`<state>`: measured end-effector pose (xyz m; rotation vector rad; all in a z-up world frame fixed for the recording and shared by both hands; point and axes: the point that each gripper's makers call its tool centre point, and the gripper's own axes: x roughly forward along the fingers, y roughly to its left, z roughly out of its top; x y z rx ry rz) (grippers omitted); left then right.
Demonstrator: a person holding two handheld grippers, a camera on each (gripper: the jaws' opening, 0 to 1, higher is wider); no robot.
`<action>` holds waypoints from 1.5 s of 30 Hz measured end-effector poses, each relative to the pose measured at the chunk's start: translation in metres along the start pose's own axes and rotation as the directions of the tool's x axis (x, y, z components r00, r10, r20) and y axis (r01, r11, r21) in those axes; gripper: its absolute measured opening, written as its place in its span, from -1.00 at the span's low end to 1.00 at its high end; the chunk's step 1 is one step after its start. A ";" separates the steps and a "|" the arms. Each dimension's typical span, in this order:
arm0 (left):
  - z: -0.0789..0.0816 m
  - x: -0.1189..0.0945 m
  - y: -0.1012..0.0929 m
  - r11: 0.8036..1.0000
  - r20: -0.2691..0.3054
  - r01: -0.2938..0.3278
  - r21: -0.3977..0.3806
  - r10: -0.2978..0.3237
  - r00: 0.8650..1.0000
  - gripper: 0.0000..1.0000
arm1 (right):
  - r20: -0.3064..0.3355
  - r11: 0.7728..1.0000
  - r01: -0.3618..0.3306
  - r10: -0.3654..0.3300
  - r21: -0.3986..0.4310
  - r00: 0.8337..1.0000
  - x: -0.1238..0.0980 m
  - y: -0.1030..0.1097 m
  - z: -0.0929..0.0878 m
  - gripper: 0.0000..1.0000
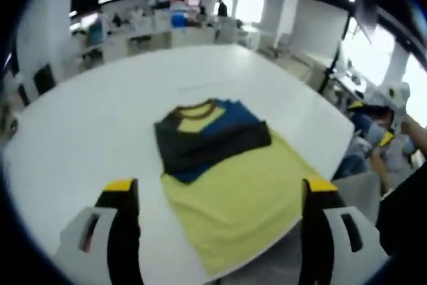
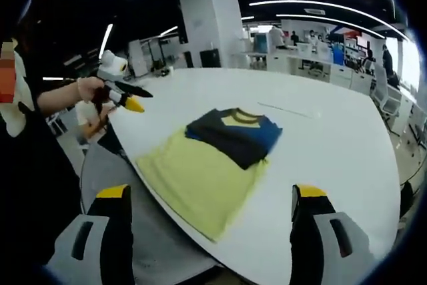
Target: Fold the garment on the visible template until the final outline fits inside the template.
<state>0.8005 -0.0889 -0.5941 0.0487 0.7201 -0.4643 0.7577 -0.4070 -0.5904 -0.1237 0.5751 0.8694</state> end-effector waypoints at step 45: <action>0.004 0.087 -0.060 0.989 0.065 0.131 0.071 -0.136 0.989 0.54 | -0.027 0.996 0.052 -0.050 0.075 0.998 -0.001 -0.016 -0.016 0.99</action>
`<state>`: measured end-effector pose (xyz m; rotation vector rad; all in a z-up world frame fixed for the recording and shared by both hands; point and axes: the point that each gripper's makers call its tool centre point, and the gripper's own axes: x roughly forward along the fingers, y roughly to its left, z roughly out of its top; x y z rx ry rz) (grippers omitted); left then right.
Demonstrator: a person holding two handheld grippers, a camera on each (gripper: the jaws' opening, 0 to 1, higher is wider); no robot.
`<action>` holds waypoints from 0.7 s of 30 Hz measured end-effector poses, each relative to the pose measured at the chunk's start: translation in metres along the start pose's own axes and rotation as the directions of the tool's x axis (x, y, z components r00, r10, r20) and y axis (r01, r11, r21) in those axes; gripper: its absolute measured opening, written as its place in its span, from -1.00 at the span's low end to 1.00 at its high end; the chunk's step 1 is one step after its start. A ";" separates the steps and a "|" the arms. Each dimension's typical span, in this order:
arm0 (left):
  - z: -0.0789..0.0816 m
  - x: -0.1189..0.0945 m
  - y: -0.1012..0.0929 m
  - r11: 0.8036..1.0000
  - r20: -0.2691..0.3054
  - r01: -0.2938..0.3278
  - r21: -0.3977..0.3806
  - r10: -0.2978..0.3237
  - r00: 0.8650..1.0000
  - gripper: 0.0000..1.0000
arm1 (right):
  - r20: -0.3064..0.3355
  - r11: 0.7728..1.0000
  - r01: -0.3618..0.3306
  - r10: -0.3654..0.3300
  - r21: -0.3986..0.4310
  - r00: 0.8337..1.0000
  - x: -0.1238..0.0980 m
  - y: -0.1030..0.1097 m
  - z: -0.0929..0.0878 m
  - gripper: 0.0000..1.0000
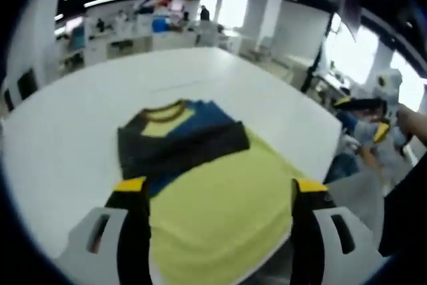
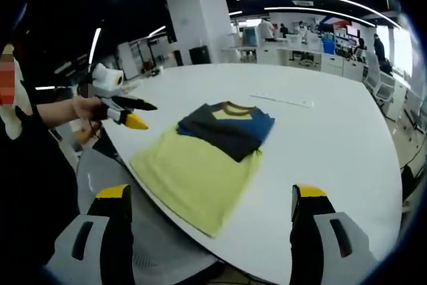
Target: Fold the garment on the visible template until the final outline fits inside the template.
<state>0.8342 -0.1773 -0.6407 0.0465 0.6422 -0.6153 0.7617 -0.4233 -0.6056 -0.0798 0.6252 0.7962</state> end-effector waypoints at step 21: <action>-0.003 0.121 -0.048 0.992 -0.070 0.095 0.087 -0.089 0.994 -0.15 | -0.031 0.999 0.029 -0.028 0.015 0.999 -0.011 -0.012 -0.011 0.99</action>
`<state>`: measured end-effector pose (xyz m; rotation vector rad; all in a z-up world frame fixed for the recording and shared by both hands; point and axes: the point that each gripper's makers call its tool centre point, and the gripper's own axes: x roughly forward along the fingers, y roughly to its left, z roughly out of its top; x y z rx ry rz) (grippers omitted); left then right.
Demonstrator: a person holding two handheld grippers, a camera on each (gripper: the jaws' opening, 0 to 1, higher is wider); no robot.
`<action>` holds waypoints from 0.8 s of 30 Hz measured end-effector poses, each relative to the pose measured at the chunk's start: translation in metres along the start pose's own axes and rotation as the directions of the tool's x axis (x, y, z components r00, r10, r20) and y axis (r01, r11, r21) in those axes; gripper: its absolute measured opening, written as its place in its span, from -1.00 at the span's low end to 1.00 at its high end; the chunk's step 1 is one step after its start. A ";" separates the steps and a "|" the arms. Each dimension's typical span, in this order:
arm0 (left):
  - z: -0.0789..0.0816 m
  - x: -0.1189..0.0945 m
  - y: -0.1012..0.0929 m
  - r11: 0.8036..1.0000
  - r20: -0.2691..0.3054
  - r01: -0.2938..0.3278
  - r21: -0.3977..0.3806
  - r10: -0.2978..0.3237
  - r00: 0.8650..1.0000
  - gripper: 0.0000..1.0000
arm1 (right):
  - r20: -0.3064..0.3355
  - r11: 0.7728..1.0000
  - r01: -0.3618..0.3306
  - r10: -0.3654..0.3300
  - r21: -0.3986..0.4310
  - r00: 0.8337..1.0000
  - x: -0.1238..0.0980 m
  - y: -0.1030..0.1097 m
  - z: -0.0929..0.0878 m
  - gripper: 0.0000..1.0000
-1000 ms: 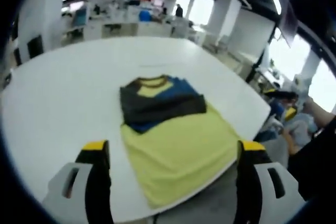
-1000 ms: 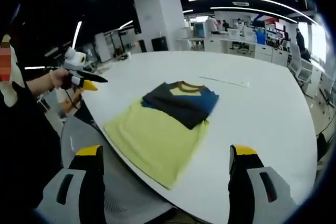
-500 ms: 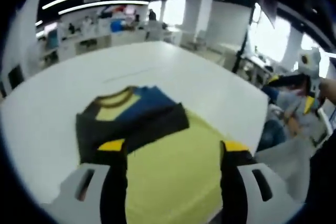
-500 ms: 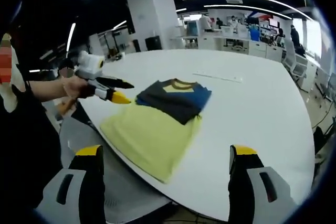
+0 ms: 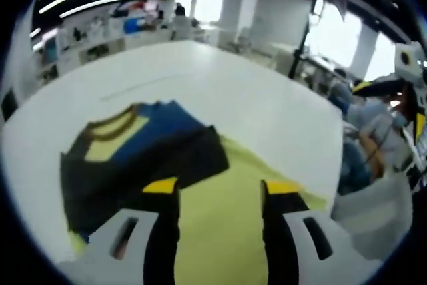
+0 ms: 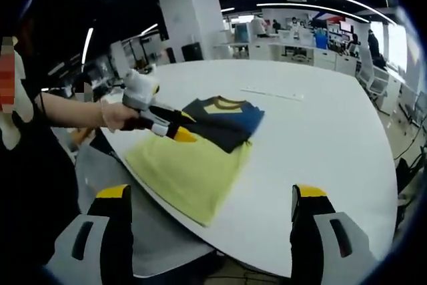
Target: Fold the garment on the visible template until the final outline fits inside the template.
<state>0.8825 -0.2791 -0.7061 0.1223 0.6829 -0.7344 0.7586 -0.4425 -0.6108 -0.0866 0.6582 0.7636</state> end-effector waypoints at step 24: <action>-0.011 0.086 -0.009 0.963 -0.057 -0.029 0.266 0.046 0.997 -0.83 | -0.032 0.999 -0.034 0.035 0.034 0.999 0.017 -0.016 -0.007 0.96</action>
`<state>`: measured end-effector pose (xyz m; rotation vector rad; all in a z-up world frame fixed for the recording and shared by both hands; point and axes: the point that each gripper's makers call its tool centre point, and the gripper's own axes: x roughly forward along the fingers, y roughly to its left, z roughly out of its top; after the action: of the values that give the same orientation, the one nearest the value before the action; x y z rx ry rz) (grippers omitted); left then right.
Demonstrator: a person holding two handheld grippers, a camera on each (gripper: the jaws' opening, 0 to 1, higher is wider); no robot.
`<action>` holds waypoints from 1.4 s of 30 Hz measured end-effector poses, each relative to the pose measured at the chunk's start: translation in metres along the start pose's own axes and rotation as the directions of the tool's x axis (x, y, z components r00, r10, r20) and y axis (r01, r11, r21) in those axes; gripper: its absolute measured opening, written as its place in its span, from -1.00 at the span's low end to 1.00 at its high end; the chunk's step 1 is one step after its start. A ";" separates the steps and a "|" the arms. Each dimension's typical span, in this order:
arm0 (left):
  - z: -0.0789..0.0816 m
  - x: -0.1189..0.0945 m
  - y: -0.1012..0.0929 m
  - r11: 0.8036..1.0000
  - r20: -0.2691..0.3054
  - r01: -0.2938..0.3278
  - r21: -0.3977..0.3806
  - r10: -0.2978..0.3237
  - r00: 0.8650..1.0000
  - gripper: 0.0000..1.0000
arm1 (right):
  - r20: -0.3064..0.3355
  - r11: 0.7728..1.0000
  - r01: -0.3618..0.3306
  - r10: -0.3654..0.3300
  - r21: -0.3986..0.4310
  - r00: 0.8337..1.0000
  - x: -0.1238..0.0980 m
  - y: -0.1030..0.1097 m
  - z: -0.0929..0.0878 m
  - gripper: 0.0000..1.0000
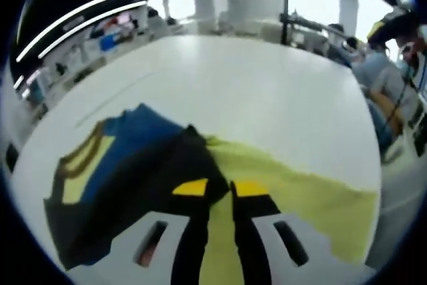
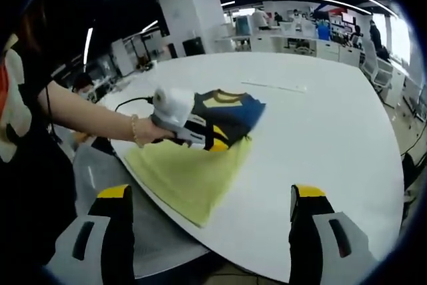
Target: Fold the garment on the visible template until the final outline fits inside the template.
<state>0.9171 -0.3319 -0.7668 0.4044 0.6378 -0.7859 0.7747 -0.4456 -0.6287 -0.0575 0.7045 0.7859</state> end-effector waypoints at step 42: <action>-0.005 -0.018 -0.020 0.993 -0.022 0.083 -0.078 -0.085 0.996 -1.00 | 0.028 1.000 0.010 -0.010 0.011 1.000 0.000 -0.002 0.002 0.95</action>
<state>0.8904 -0.3322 -0.7609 0.3189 0.7106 -0.8348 0.7772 -0.4460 -0.6271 -0.0404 0.6814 0.7720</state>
